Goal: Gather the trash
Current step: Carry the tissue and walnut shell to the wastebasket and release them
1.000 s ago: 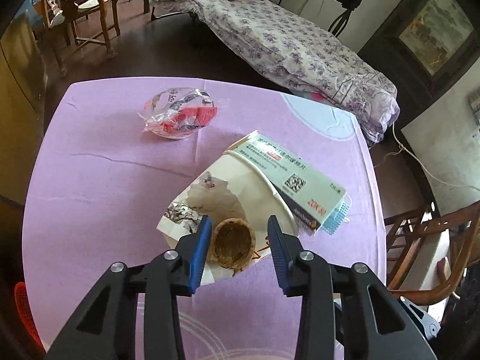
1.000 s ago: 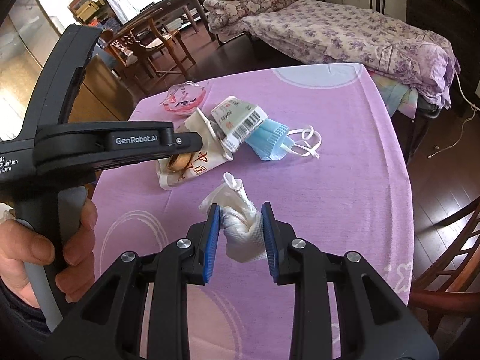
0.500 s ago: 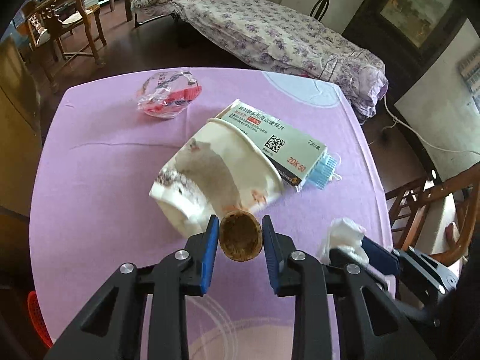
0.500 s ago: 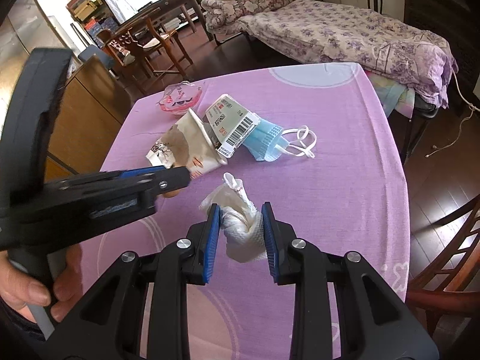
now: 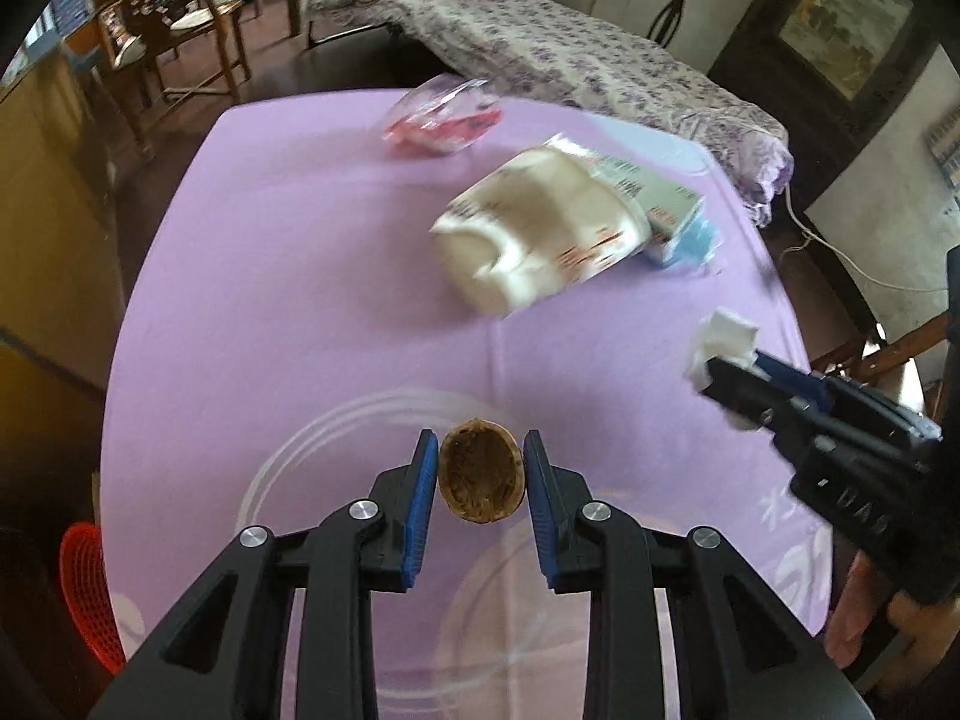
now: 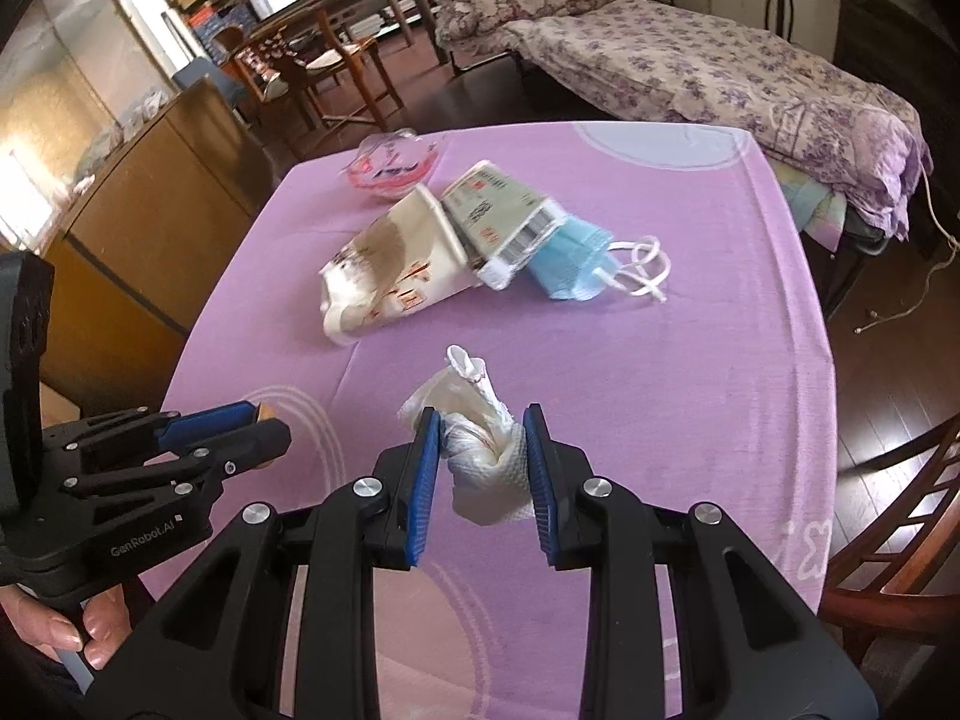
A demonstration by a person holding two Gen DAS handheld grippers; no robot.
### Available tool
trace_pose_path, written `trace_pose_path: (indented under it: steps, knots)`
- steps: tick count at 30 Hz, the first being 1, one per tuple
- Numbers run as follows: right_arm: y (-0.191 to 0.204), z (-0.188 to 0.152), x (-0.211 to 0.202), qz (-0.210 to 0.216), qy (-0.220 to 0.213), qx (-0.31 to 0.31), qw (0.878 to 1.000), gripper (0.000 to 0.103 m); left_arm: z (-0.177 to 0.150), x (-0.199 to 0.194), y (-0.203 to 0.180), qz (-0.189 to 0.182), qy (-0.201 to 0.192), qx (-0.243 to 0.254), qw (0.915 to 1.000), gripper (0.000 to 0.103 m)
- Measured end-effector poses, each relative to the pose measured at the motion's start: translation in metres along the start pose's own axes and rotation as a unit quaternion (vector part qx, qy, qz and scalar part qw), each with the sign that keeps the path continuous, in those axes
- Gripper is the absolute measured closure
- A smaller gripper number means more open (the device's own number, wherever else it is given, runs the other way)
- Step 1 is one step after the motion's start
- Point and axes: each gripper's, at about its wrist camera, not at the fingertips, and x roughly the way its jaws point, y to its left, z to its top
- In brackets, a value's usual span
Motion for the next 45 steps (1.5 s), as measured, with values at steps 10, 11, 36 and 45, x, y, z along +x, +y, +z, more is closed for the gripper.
trace_pose_path:
  steps: [10,11,36,45]
  knots:
    - [0.034,-0.012,0.003,0.001,0.011,-0.039,0.999,0.072,-0.027,-0.015,0.032,0.023,-0.009,-0.025,0.9994,0.074]
    - [0.038,-0.013,0.002,0.003,0.010,-0.045,0.999,0.072,-0.028,-0.016,0.034,0.025,-0.011,-0.027,0.9993,0.074]
    - [0.176,-0.071,-0.024,0.093,0.026,-0.142,0.985,0.072,-0.102,-0.110,0.171,0.013,-0.091,-0.160,0.9828,0.074]
    - [0.299,-0.077,-0.010,0.153,0.058,-0.255,0.953,0.072,-0.157,-0.132,0.267,0.054,-0.099,-0.245,0.9630,0.074]
